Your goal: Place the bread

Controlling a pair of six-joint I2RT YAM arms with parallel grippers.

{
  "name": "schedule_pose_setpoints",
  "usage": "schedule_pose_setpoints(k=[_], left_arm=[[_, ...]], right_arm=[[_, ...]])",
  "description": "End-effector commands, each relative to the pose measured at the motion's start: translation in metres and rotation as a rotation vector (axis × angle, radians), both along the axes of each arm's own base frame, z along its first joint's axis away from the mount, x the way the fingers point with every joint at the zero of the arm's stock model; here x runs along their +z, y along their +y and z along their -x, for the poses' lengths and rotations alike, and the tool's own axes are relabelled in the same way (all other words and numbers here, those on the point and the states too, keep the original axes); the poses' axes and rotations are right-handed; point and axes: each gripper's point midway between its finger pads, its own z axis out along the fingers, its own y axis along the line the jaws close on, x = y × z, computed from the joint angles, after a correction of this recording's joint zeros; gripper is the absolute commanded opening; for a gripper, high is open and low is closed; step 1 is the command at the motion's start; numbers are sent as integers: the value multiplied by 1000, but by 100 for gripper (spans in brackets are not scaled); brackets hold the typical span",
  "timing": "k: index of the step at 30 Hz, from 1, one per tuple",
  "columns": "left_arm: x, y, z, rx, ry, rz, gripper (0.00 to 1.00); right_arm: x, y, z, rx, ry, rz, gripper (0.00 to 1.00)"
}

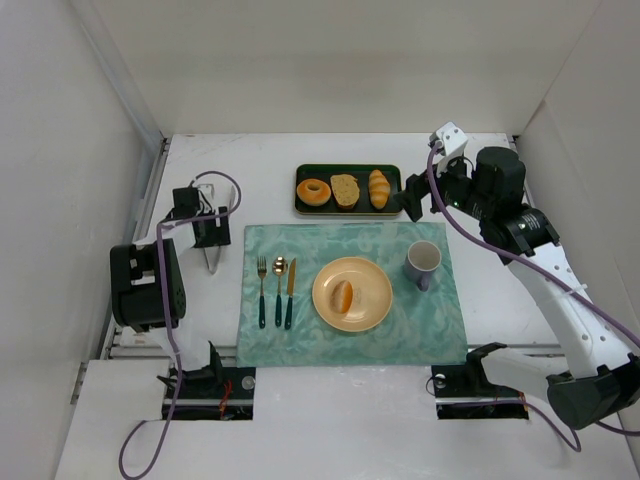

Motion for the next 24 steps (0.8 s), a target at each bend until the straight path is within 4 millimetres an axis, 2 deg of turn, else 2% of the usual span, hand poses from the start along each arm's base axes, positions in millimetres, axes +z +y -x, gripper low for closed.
schedule_pose_setpoints(k=[1, 4, 5, 8, 9, 11, 12, 13, 15, 16, 18, 19, 21, 23, 24], left_arm=[[4, 2, -6, -2, 1, 4, 76], [3, 2, -4, -2, 10, 6, 82], [6, 2, -5, -2, 0, 4, 89], [23, 2, -8, 16, -46, 7, 96], [42, 0, -12, 21, -100, 16, 100], [68, -6, -15, 30, -172, 53, 100], [99, -7, -18, 20, -257, 51, 100], [114, -11, -18, 17, -299, 72, 100], [150, -26, -19, -20, -395, 85, 100], [177, -41, -14, -54, -468, 92, 100], [204, -57, -9, -102, -537, 120, 100], [223, -68, -3, -129, -592, 139, 100], [240, -83, 1, -191, -648, 185, 100], [252, -89, 6, -212, -705, 213, 100], [249, -92, 6, -212, -703, 234, 100]], right_arm=[[15, 3, -2, 9, -57, -19, 100], [15, 3, -2, 9, -57, -19, 100], [15, 3, -2, 9, -57, -19, 100], [15, 3, -2, 9, -57, -19, 100], [15, 3, -2, 9, -57, -19, 100], [11, 4, -4, 9, -48, -16, 100], [11, 4, -4, 9, -48, -16, 100], [11, 2, -5, 1, -49, -14, 100], [8, 4, -7, -4, -29, -23, 100], [7, 2, -8, -20, -23, -29, 100], [8, -1, -13, -51, -21, -29, 100], [8, -3, -14, -69, -14, -36, 100], [12, -7, -19, -105, -31, -43, 100], [17, -11, -20, -130, -55, -46, 100], [12, -13, -21, -141, -47, -39, 100]])
